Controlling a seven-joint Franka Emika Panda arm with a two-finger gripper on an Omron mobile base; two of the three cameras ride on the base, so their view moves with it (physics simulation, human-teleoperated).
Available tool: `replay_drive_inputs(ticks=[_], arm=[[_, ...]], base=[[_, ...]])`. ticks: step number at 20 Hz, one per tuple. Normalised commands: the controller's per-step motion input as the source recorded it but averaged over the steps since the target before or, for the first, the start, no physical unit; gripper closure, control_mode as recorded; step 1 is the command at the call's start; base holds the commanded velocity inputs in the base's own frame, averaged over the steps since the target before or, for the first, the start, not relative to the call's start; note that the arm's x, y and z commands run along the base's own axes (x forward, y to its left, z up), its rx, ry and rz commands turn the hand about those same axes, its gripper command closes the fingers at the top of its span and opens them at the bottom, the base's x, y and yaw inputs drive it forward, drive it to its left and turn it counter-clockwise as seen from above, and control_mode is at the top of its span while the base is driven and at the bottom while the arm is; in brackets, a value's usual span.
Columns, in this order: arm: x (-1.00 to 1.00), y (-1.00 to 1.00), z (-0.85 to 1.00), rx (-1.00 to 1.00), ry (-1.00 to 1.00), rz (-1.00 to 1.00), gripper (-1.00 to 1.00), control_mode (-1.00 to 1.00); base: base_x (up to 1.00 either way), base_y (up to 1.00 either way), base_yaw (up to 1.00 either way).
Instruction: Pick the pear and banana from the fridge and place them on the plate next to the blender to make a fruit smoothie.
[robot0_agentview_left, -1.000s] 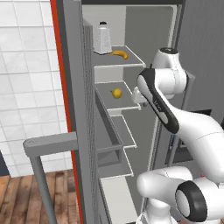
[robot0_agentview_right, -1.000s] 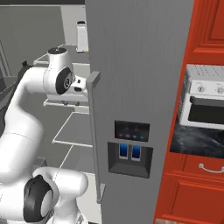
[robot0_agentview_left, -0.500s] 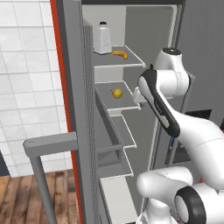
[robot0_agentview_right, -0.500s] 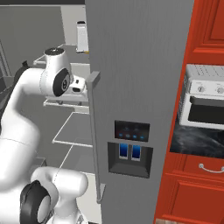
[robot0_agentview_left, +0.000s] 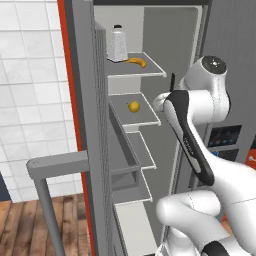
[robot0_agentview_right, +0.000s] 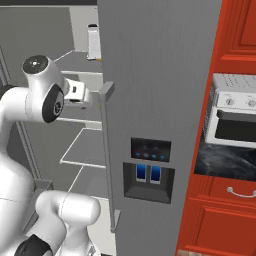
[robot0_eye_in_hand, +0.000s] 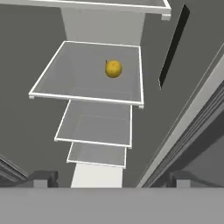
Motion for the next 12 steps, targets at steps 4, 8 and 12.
replay_drive_inputs(ticks=[4, 8, 12], arm=[[-0.01, 0.21, 0.81, 0.0, -0.28, -0.02, -1.0, -1.0], [0.18, 0.16, 0.67, 0.0, -0.08, -0.03, -1.0, -1.0], [0.53, 0.02, 0.65, 0.0, 0.0, -0.06, -1.0, -1.0]], base=[[0.0, 0.0, 0.0], [0.0, 0.0, 0.0], [0.0, 0.0, 0.0]])
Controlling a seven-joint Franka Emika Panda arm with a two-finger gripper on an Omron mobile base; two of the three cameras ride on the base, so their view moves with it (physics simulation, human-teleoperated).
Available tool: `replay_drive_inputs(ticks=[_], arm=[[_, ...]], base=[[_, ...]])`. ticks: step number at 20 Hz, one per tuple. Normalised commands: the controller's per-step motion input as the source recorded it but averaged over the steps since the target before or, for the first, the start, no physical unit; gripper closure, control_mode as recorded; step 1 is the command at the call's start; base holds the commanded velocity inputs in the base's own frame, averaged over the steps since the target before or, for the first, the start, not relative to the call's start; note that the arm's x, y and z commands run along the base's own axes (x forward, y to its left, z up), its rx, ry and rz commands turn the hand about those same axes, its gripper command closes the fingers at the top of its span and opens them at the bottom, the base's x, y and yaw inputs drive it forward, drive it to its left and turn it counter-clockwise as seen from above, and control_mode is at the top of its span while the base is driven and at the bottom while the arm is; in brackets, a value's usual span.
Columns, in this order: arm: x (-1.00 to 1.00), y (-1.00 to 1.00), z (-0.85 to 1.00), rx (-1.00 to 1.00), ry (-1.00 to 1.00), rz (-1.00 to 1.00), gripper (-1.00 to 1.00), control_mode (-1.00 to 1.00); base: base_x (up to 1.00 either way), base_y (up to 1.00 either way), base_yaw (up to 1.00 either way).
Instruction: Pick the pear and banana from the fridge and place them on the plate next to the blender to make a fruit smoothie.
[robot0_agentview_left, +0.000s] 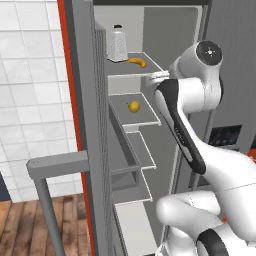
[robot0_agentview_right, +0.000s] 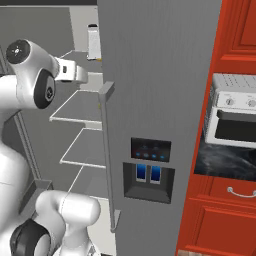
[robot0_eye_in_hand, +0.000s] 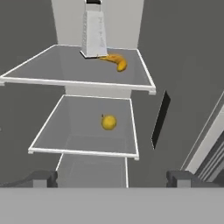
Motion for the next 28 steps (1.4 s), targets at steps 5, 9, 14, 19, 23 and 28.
replay_drive_inputs(ticks=[5, 9, 14, 19, 23, 28], arm=[[0.75, 0.0, 0.42, 0.0, 0.0, -0.1, -1.0, -1.0], [0.62, 0.01, -0.08, -0.01, 0.02, -0.01, -1.0, -1.0], [0.59, 0.08, -0.27, 0.0, 0.0, -0.01, -1.0, -1.0], [0.67, 0.0, -0.33, 0.0, 0.0, -0.01, -1.0, -1.0], [0.76, 0.0, -0.23, 0.0, 0.0, 0.0, -1.0, -1.0], [0.61, 0.0, -0.08, 0.06, 0.04, -0.01, -1.0, -1.0]], base=[[0.0, 0.0, 0.0], [0.0, 0.0, 0.0], [0.0, 0.0, 0.0], [0.0, 0.0, 0.0], [0.0, 0.0, 0.0], [0.0, 0.0, 0.0]])
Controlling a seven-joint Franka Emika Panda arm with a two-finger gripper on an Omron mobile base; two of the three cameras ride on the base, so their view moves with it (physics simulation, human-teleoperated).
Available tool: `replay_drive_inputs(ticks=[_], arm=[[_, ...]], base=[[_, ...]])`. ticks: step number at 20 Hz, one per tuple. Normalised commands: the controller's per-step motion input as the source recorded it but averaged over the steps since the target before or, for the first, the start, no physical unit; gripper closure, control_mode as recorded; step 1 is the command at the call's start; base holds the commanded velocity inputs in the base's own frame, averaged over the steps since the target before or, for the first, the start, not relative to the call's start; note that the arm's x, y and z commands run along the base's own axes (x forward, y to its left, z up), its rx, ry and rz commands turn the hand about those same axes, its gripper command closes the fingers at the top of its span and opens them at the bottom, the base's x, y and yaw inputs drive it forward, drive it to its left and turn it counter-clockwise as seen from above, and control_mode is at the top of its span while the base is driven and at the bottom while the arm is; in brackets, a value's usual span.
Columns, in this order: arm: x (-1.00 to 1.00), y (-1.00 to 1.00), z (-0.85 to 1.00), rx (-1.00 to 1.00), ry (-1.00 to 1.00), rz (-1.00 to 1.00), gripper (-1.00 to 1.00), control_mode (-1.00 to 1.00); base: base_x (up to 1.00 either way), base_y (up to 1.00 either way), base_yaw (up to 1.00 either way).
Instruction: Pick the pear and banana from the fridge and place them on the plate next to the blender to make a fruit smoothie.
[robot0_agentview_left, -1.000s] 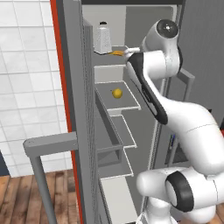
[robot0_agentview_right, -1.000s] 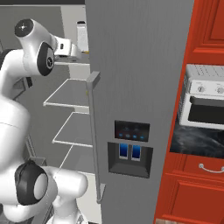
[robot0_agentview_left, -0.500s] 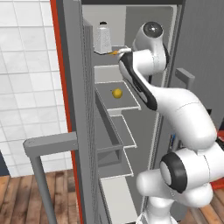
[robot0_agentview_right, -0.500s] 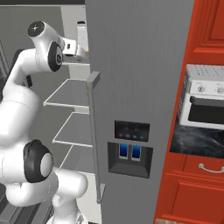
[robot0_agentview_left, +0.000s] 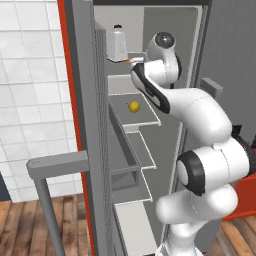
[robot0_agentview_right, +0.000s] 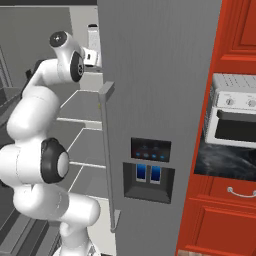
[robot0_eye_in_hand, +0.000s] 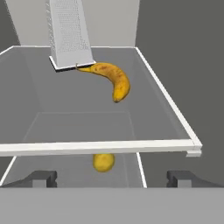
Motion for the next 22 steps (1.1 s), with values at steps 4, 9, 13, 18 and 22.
replay_drive_inputs(ticks=[4, 9, 13, 18, 22], arm=[[0.56, 0.0, 0.0, 0.06, 0.09, -0.03, -1.0, -1.0], [0.48, 0.0, 0.0, 0.05, 0.14, -0.01, -1.0, -1.0], [0.1, 0.0, -0.13, 0.0, 0.0, 0.0, -1.0, -1.0], [0.33, 0.0, -0.26, 0.0, 0.0, 0.0, -1.0, -1.0], [0.36, 0.0, -0.2, 0.0, 0.0, -0.01, -1.0, -1.0]], base=[[0.0, 0.0, 0.0], [0.0, 0.0, 0.0], [0.0, 0.0, 0.0], [0.0, 0.0, 0.0], [0.0, 0.0, 0.0]])
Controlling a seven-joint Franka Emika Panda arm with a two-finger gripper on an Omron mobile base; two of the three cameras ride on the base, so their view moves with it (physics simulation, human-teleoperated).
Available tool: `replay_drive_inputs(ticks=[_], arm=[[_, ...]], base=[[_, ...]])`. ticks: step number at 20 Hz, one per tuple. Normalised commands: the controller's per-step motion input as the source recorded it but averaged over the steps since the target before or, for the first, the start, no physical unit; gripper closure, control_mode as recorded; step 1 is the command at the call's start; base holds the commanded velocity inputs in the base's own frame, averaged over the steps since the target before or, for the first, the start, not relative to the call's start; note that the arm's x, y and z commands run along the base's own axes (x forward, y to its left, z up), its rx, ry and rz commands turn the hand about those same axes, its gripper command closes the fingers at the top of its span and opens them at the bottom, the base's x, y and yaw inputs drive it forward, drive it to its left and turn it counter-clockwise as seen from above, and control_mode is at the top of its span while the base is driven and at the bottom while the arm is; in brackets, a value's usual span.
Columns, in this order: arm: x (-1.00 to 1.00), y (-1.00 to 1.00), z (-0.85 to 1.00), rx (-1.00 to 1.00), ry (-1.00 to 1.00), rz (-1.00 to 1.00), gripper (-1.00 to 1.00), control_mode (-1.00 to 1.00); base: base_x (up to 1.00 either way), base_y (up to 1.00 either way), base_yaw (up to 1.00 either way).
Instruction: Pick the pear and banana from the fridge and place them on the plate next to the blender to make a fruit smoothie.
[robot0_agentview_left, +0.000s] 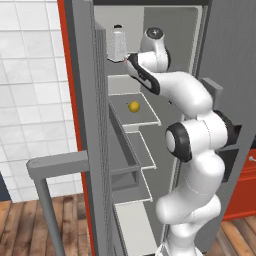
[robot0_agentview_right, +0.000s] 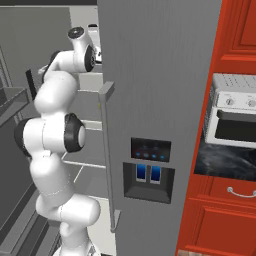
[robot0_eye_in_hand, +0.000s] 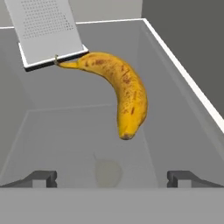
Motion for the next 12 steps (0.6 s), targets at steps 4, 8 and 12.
replay_drive_inputs(ticks=[4, 8, 12], arm=[[0.29, 0.03, -0.01, 0.0, -0.01, -0.05, -1.0, -1.0], [0.38, 0.12, -0.02, 0.0, -0.02, -0.08, -1.0, -1.0], [0.48, 0.04, 0.0, 0.0, 0.0, -0.07, -1.0, -1.0]], base=[[0.0, 0.0, 0.0], [0.0, 0.0, 0.0], [0.0, 0.0, 0.0]])
